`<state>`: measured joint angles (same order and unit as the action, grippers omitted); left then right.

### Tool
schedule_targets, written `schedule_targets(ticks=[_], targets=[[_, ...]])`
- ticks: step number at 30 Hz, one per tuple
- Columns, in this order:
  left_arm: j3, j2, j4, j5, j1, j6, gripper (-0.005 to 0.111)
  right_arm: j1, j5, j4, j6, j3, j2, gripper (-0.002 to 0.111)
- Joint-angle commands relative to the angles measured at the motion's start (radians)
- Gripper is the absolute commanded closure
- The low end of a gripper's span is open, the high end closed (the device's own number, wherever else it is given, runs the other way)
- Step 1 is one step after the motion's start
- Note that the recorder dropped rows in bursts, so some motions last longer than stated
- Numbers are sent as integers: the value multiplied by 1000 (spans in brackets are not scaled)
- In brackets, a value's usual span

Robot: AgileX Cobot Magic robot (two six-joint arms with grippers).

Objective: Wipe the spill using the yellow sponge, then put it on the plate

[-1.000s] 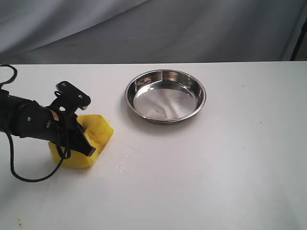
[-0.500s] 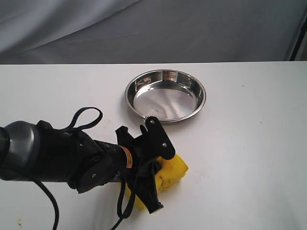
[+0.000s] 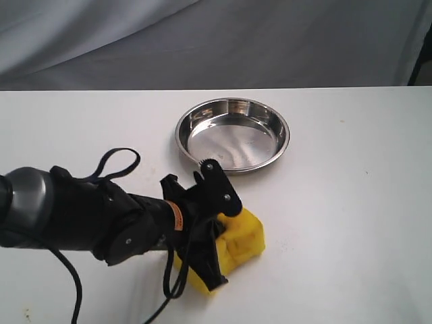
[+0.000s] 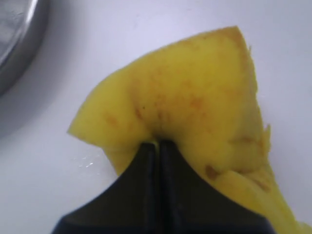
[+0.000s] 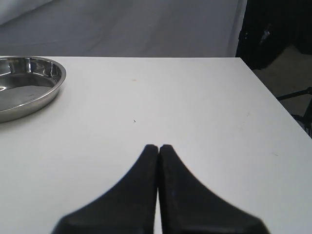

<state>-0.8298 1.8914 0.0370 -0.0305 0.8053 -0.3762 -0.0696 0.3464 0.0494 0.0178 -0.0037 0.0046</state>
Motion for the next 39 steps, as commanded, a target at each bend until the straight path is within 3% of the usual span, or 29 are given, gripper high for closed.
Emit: schedule_targets(ticks=[1,7,13,20,24,39], targets=[[10,21,-20,51,-135,-2,107,1,-4,-4,-11,4,-5,108],[10,22,-148,31,-265,-2,107,1,-4,-4,-9,4,-5,108],[-2,97,-180,-111,-344,-2,107,1,-4,-4,-9,4,-5,108],[-184,251,-182,13,-423,-2,107,1,-4,-4,-11,4,-5,108],[-262,288,-182,12,-457,-2,107,1,-4,-4,-11,4,-5,108],[-312,295,-182,76,-626,1,107,1,-4,-4,-9,4,-5,108]])
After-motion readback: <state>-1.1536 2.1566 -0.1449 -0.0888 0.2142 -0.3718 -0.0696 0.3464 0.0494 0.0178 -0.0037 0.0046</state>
